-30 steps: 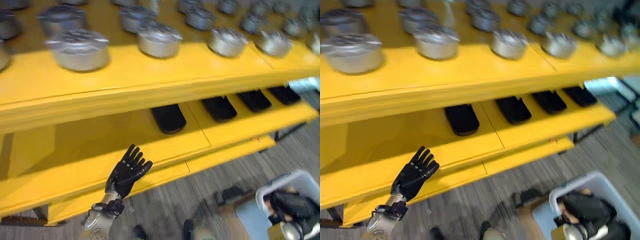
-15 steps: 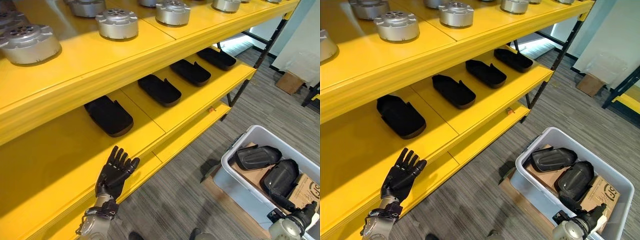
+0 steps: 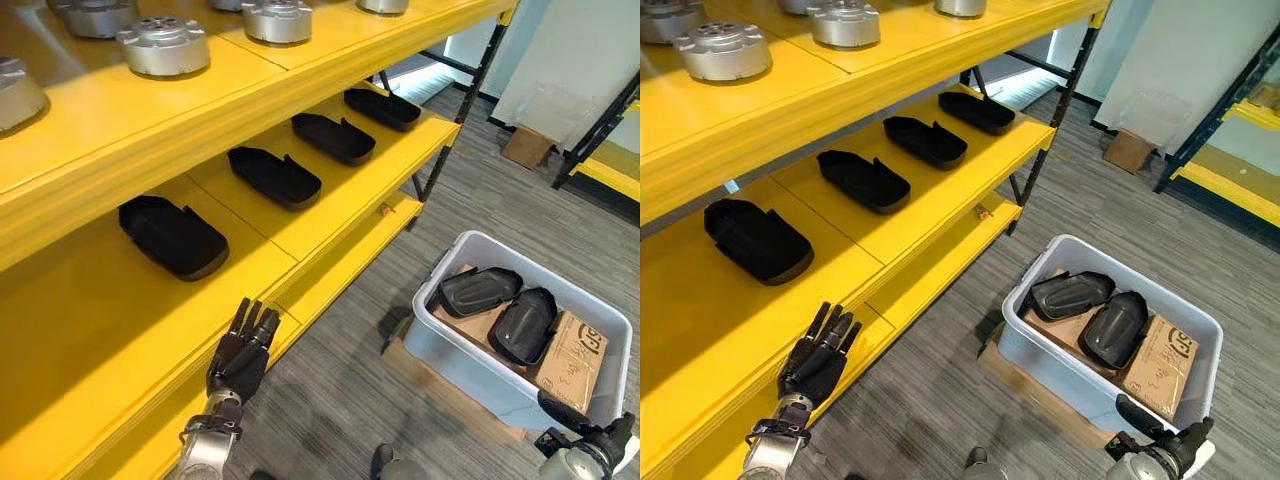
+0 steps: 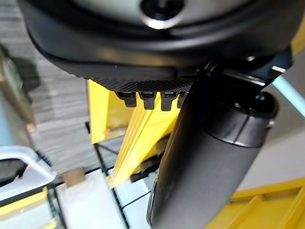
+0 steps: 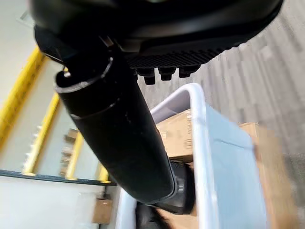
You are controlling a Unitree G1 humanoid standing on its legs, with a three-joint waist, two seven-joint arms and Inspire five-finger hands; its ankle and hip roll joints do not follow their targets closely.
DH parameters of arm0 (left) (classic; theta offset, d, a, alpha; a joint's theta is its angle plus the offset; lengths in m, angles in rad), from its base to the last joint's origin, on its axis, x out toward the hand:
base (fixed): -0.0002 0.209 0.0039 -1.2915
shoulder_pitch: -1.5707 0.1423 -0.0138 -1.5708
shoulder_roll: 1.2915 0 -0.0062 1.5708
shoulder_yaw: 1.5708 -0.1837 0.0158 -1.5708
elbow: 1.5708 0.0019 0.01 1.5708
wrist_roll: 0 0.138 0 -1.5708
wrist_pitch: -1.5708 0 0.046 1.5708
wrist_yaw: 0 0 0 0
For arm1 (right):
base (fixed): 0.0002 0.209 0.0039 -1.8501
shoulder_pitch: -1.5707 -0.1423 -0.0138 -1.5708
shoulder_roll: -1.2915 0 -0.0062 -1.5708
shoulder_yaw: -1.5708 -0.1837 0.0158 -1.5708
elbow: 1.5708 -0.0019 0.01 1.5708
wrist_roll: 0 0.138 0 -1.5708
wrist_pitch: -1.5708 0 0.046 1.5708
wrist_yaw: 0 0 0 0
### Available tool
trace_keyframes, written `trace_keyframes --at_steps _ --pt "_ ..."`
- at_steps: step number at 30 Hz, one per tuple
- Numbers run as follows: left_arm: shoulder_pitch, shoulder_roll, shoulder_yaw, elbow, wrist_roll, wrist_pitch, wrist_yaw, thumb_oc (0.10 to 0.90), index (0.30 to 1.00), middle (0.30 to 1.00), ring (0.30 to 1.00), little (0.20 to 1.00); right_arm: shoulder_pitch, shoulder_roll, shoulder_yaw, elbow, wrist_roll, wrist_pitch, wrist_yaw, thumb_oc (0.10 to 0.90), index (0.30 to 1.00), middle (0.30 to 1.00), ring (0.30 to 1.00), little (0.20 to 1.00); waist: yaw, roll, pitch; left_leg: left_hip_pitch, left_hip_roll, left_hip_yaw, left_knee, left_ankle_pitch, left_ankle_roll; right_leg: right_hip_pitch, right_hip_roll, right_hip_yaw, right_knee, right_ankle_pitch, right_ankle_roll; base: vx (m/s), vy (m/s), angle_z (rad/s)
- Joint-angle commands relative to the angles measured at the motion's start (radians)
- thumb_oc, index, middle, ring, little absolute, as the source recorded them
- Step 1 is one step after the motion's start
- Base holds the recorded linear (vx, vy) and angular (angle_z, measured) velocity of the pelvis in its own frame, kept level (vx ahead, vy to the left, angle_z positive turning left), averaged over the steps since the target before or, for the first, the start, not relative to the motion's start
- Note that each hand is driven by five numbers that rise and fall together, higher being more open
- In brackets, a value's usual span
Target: Move parts from the plastic box to the shelf.
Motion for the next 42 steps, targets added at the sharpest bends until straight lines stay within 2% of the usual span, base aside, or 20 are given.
trace_keyframes --at_steps 1,5,8,10,12,13,14,16,17,18,19,21,22,23,27,31,33,35,42 --pt "-0.058 0.004 0.002 -0.139 -0.003 -0.016 -0.029 0.9 1.0 1.0 1.0 1.0 -0.033 -0.113 -0.078 -0.118 -0.167 -0.12 -0.049 0.9 1.0 1.0 1.0 1.0 -0.008 0.022 -0.039 0.147 -0.013 -0.12 -0.009 -0.107 0.002 -0.103 0.082 0.018 0.035 0.054 0.009 -0.05 -0.191 -0.22" --pt "-0.077 0.002 -0.035 -0.152 -0.01 0.021 -0.026 0.9 1.0 1.0 1.0 1.0 -0.032 -0.154 -0.06 -0.203 -0.244 -0.111 -0.042 0.9 1.0 1.0 1.0 1.0 -0.029 0.031 -0.046 0.144 -0.003 -0.117 -0.009 -0.1 -0.01 -0.09 0.118 0.046 0.009 0.038 -0.015 -0.1 -0.243 -0.21" --pt "-0.076 0.007 -0.071 -0.17 -0.017 0.003 -0.021 0.9 1.0 1.0 1.0 1.0 -0.061 -0.202 -0.021 -0.24 -0.3 -0.111 -0.003 0.9 1.0 1.0 1.0 1.0 -0.02 0.037 -0.047 0.123 0.016 -0.169 -0.009 -0.091 -0.025 -0.073 0.147 0.094 -0.006 0.016 -0.032 -0.07 -0.164 -0.43" --pt "-0.07 0.013 -0.083 -0.174 -0.036 -0.041 -0.008 0.9 1.0 1.0 1.0 1.0 -0.089 -0.238 0.016 -0.252 -0.317 -0.115 0.045 0.9 1.0 1.0 1.0 1.0 0.005 0.039 -0.049 0.097 0.03 -0.263 -0.009 -0.079 -0.038 -0.049 0.17 0.156 -0.02 -0.002 -0.043 0.03 -0.102 -1.05" --pt "-0.062 0.015 -0.083 -0.179 -0.041 -0.062 0.0 0.9 1.0 1.0 1.0 1.0 -0.101 -0.253 0.038 -0.254 -0.316 -0.116 0.079 0.9 1.0 1.0 1.0 1.0 0.023 0.04 -0.049 0.089 0.027 -0.323 -0.005 -0.079 -0.042 -0.038 0.179 0.195 -0.023 -0.012 -0.049 0.09 -0.088 -1.54" --pt "-0.047 0.017 -0.073 -0.194 -0.057 -0.094 0.025 0.9 1.0 1.0 1.0 1.0 -0.127 -0.27 0.082 -0.25 -0.229 -0.099 0.151 0.9 1.0 1.0 1.0 1.0 0.058 0.045 -0.046 0.079 0.006 -0.45 0.007 -0.077 -0.044 -0.021 0.195 0.268 -0.028 -0.027 -0.06 0.05 -0.142 -1.42" --pt "-0.042 0.016 -0.065 -0.199 -0.059 -0.107 0.034 0.9 1.0 1.0 1.0 1.0 -0.14 -0.27 0.098 -0.245 -0.2 -0.095 0.169 0.9 1.0 1.0 1.0 1.0 0.073 0.04 -0.043 0.061 -0.006 -0.484 0.023 -0.066 -0.034 -0.026 0.197 0.287 -0.026 -0.018 -0.075 0.05 -0.146 -1.68" --pt "-0.038 0.017 -0.044 -0.211 -0.048 -0.099 0.028 0.9 1.0 1.0 1.0 1.0 -0.162 -0.271 0.12 -0.231 -0.2 -0.117 0.181 0.9 1.0 1.0 1.0 1.0 0.099 0.039 -0.039 0.04 -0.042 -0.547 0.061 -0.091 -0.012 -0.009 0.203 0.319 -0.029 -0.024 -0.085 0.02 -0.091 -2.05" --pt "-0.041 0.015 -0.03 -0.207 -0.027 -0.08 0.006 0.9 1.0 1.0 1.0 1.0 -0.169 -0.267 0.129 -0.24 -0.198 -0.118 0.181 0.9 1.0 1.0 1.0 1.0 0.107 0.041 -0.041 0.031 -0.073 -0.562 0.053 -0.11 0.004 -0.007 0.206 0.328 -0.024 -0.026 -0.085 0.07 -0.021 -1.53" --pt "-0.041 0.017 -0.024 -0.206 -0.024 -0.071 -0.005 0.9 1.0 1.0 1.0 1.0 -0.17 -0.261 0.131 -0.252 -0.204 -0.115 0.173 0.9 1.0 1.0 1.0 1.0 0.107 0.046 -0.041 0.03 -0.082 -0.57 0.035 -0.106 0.006 -0.007 0.21 0.331 -0.021 -0.027 -0.083 0.09 0.036 -1.12" --pt "-0.041 0.019 -0.025 -0.198 -0.023 -0.068 -0.018 0.9 1.0 1.0 1.0 1.0 -0.171 -0.252 0.137 -0.265 -0.207 -0.107 0.168 0.9 1.0 1.0 1.0 1.0 0.109 0.053 -0.041 0.027 -0.089 -0.587 0.0 -0.083 0.001 -0.002 0.216 0.337 -0.023 -0.029 -0.079 0.15 0.086 -0.75" --pt "-0.051 0.015 -0.044 -0.176 -0.033 -0.096 -0.018 0.9 1.0 1.0 1.0 1.0 -0.187 -0.23 0.19 -0.285 -0.231 -0.089 0.166 0.9 1.0 1.0 1.0 1.0 0.138 0.053 -0.02 -0.095 -0.074 -0.68 -0.005 -0.001 -0.032 0.049 0.209 0.389 -0.039 -0.048 -0.078 0.26 0.193 -0.18" --pt "-0.053 0.005 -0.041 -0.162 -0.029 -0.095 -0.034 0.9 1.0 1.0 1.0 1.0 -0.181 -0.225 0.201 -0.294 -0.232 -0.086 0.178 0.9 1.0 1.0 1.0 1.0 0.138 0.056 -0.014 -0.096 -0.063 -0.674 -0.003 0.003 -0.031 0.057 0.196 0.384 -0.032 -0.058 -0.076 0.31 0.3 -0.42" --pt "-0.059 0.004 -0.042 -0.138 -0.009 -0.096 -0.071 0.9 1.0 1.0 1.0 1.0 -0.15 -0.221 0.193 -0.32 -0.236 -0.088 0.19 0.9 1.0 1.0 1.0 1.0 0.121 0.063 -0.021 -0.076 -0.058 -0.657 -0.009 -0.011 -0.024 0.049 0.188 0.372 -0.016 -0.065 -0.073 0.28 0.277 -0.87" --pt "-0.057 0.016 -0.037 -0.13 -0.015 -0.083 -0.067 0.9 1.0 1.0 1.0 1.0 -0.12 -0.183 0.219 -0.337 -0.256 -0.086 0.201 0.9 1.0 1.0 1.0 1.0 0.105 0.067 -0.041 -0.019 -0.09 -0.645 -0.009 -0.076 0.01 0.033 0.179 0.366 0.02 -0.083 -0.067 0.24 0.179 -0.46" --pt "-0.051 0.018 -0.035 -0.124 -0.01 -0.076 -0.077 0.9 1.0 1.0 1.0 1.0 -0.121 -0.174 0.232 -0.336 -0.298 -0.1 0.193 0.9 1.0 1.0 1.0 1.0 0.106 0.065 -0.048 -0.006 -0.1 -0.642 -0.009 -0.091 0.019 0.031 0.175 0.362 0.025 -0.082 -0.062 0.08 0.063 -0.1" --pt "-0.052 0.02 -0.037 -0.121 0.002 -0.073 -0.083 0.9 1.0 1.0 1.0 1.0 -0.125 -0.177 0.233 -0.342 -0.332 -0.151 0.17 0.9 1.0 1.0 1.0 1.0 0.107 0.065 -0.051 -0.002 -0.103 -0.642 -0.009 -0.098 0.022 0.029 0.168 0.359 0.022 -0.075 -0.054 0.05 0.052 0.07" --pt "-0.056 0.022 -0.041 -0.117 0.004 -0.076 -0.081 0.9 1.0 1.0 1.0 1.0 -0.13 -0.177 0.232 -0.359 -0.373 -0.177 0.15 0.9 1.0 1.0 1.0 1.0 0.107 0.068 -0.052 -0.001 -0.105 -0.64 -0.009 -0.102 0.024 0.025 0.163 0.356 0.021 -0.07 -0.049 0.04 0.041 0.07" --pt "-0.053 0.033 -0.04 -0.106 0.0 -0.065 -0.102 0.9 1.0 1.0 1.0 1.0 -0.139 -0.18 0.244 -0.369 -0.398 -0.18 0.146 0.9 1.0 1.0 1.0 1.0 0.109 0.075 -0.053 0.01 -0.116 -0.634 -0.009 -0.118 0.039 0.021 0.157 0.354 0.045 -0.085 -0.044 0.04 0.048 -0.04"
